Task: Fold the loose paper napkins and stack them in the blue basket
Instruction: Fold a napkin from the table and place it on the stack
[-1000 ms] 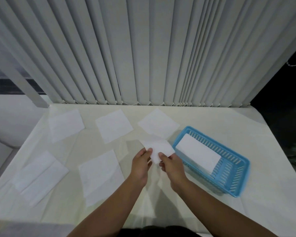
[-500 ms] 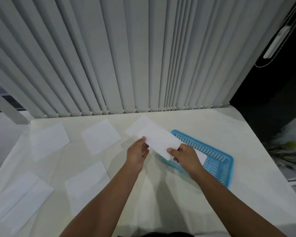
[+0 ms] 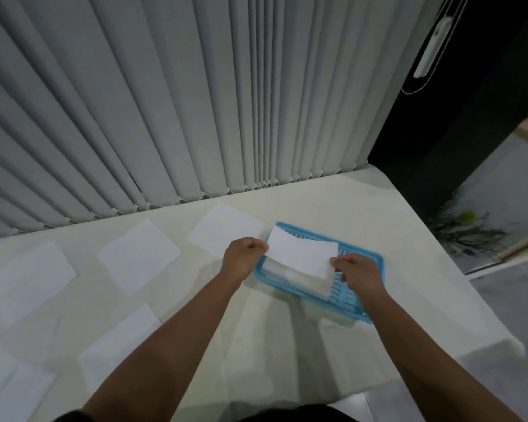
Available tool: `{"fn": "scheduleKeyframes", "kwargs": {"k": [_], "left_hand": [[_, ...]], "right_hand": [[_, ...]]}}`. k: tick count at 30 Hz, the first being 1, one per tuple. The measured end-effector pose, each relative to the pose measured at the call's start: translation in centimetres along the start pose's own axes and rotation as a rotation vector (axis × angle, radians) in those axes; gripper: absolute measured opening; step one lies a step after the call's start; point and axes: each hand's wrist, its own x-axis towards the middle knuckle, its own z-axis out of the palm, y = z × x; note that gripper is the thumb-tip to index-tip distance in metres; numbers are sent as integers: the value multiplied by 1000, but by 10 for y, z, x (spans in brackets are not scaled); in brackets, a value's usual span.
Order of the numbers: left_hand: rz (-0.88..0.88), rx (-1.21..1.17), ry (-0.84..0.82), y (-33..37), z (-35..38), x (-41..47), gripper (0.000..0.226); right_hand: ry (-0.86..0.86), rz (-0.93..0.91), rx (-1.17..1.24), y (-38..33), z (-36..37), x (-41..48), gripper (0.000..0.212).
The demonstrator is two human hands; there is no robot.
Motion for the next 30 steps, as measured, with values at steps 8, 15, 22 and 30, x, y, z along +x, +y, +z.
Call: {"fn": "scheduleKeyframes", "kwargs": {"k": [8, 15, 22, 30], "left_hand": [[21, 465, 56, -17, 11, 13, 19], [95, 687, -4, -26, 23, 24, 35], [125, 732, -17, -25, 28, 24, 38], [133, 724, -24, -28, 29, 25, 38]], "right_hand": [[123, 96, 112, 31, 2, 0, 6], [110, 92, 43, 39, 3, 6, 5], [77, 21, -147, 39, -1, 12, 14], [63, 22, -177, 35, 8, 18, 15]]}}
